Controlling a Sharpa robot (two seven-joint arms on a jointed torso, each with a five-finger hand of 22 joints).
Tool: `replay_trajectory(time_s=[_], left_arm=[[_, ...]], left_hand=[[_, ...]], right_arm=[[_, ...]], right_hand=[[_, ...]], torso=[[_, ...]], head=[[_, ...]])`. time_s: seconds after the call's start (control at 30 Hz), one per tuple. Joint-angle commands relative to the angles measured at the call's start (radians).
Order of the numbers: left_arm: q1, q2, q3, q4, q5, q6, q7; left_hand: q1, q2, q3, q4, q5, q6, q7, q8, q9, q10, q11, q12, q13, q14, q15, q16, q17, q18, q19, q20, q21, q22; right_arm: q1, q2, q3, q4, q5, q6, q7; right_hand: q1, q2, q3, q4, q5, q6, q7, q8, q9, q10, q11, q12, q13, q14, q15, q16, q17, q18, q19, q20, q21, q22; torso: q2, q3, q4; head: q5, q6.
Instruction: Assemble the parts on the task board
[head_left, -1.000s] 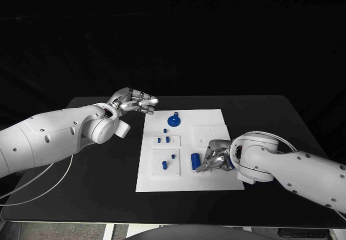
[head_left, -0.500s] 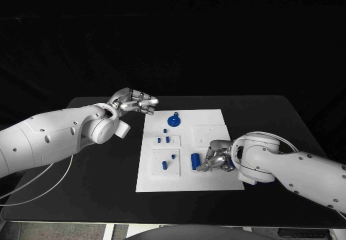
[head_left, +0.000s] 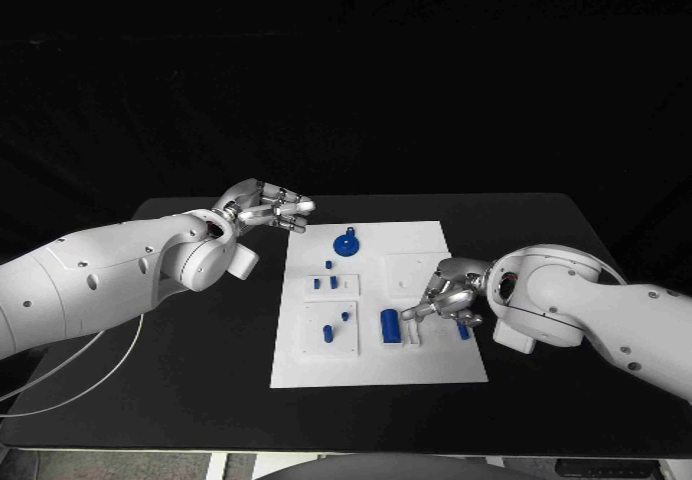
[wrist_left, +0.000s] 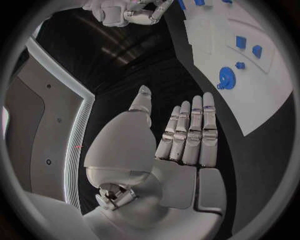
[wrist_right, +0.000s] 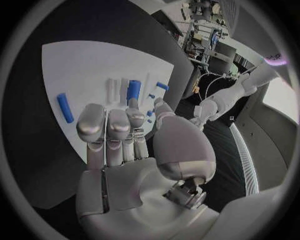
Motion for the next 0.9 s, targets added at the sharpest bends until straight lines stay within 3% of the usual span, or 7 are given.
replay_trajectory(time_s=[0.03,0.13,0.17,0.3,0.5,0.67,0.9], left_arm=[[-0.001,0.001,0.001,0.001,0.001,0.012,0.010],[-0.001,0.003,0.001,0.001,0.001,0.013,0.010],[-0.001,0.003,0.001,0.002,0.001,0.013,0.010],[-0.001,0.004,0.000,0.004,0.001,0.014,0.009],[-0.001,0.005,0.000,0.005,0.001,0.014,0.009],[-0.001,0.005,0.000,0.006,0.001,0.015,0.009],[-0.001,0.005,0.000,0.007,0.001,0.017,0.009]], left_hand=[[0.000,-0.001,0.002,0.002,0.002,-0.004,0.001,0.004,0.000,0.000,0.007,0.002,0.001,-0.007,-0.001,-0.004,-0.002,0.000,-0.002,0.008,-0.006,-0.002],[0.002,-0.005,0.006,0.011,0.002,-0.003,0.000,0.004,0.000,0.000,0.007,0.002,0.001,-0.008,-0.001,-0.004,-0.002,0.000,-0.003,0.008,-0.006,-0.002],[0.002,-0.005,0.006,0.011,0.002,-0.003,0.000,0.004,0.000,0.000,0.007,0.002,0.001,-0.008,-0.001,-0.004,-0.002,0.000,-0.003,0.008,-0.006,-0.002],[0.002,-0.005,0.006,0.011,0.002,-0.003,0.000,0.004,0.000,0.000,0.007,0.002,0.001,-0.008,-0.001,-0.004,-0.002,0.000,-0.003,0.008,-0.006,-0.002],[0.002,-0.005,0.006,0.011,0.002,-0.003,0.000,0.004,0.000,0.000,0.007,0.002,0.001,-0.008,-0.001,-0.004,-0.002,0.000,-0.003,0.008,-0.006,-0.002],[0.002,-0.001,0.006,0.010,0.002,-0.003,0.000,0.004,0.000,0.001,0.006,0.002,0.001,-0.007,-0.001,-0.004,-0.002,-0.001,-0.003,0.008,-0.006,-0.002],[0.002,0.000,0.005,0.009,0.002,-0.002,0.000,0.005,0.000,0.002,0.006,0.002,0.001,-0.007,-0.002,-0.004,-0.002,-0.001,-0.003,0.008,-0.007,-0.002]], right_arm=[[-0.001,-0.016,0.018,-0.021,0.039,-0.020,0.017],[0.000,-0.032,0.030,-0.056,0.060,-0.004,-0.003],[0.000,-0.035,0.032,-0.064,0.063,-0.001,-0.008],[0.000,-0.052,0.038,-0.109,0.025,0.022,-0.035],[-0.002,-0.065,0.040,-0.147,-0.099,0.081,-0.076],[-0.018,-0.068,0.039,-0.150,-0.131,0.122,-0.094],[-0.035,-0.057,0.037,-0.153,-0.163,0.110,-0.102]], right_hand=[[0.019,0.020,0.011,-0.028,-0.002,-0.006,0.000,0.000,-0.002,-0.001,0.004,0.004,0.001,0.002,0.002,0.001,-0.001,-0.015,0.014,0.003,-0.003,0.125],[0.033,0.039,0.051,-0.051,-0.106,-0.052,0.014,-0.001,-0.015,-0.006,0.011,-0.002,-0.002,-0.001,0.004,-0.009,-0.009,-0.014,0.011,0.003,-0.013,0.123],[0.030,0.030,0.074,-0.053,-0.113,-0.064,0.019,0.002,-0.020,-0.008,0.015,-0.004,-0.003,-0.001,0.005,-0.013,-0.012,-0.013,0.010,0.005,-0.018,0.122],[0.033,0.003,0.144,-0.067,-0.112,-0.080,0.024,-0.001,-0.034,-0.009,0.017,-0.005,-0.003,0.000,0.008,-0.015,-0.013,-0.010,0.011,0.008,-0.021,0.122],[0.020,-0.091,0.287,-0.025,-0.117,-0.069,0.023,0.000,-0.049,-0.011,0.016,-0.009,-0.008,-0.001,0.008,-0.018,-0.015,-0.012,0.010,0.007,-0.026,0.121],[0.020,-0.105,0.285,-0.007,-0.118,-0.067,0.022,0.000,-0.052,-0.012,0.016,-0.015,-0.009,-0.001,0.007,-0.020,-0.013,-0.013,0.009,0.006,-0.029,0.121],[0.015,-0.121,0.282,0.025,-0.118,-0.060,0.020,0.001,-0.054,-0.009,0.014,-0.015,-0.007,0.000,0.006,-0.021,-0.010,-0.015,0.010,0.004,-0.028,0.121]], torso=[[0.000,-0.0006,-0.0003],[-0.001,-0.0020,0.0001],[-0.001,-0.0022,0.0004],[0.000,-0.0021,0.0001],[0.000,-0.0009,0.0002],[0.000,-0.0003,0.0009],[0.001,-0.0016,0.0022]], head=[[-0.007,0.003],[-0.014,0.005],[-0.017,0.007],[-0.028,0.008],[-0.036,0.011],[-0.038,0.012],[-0.040,0.013]])
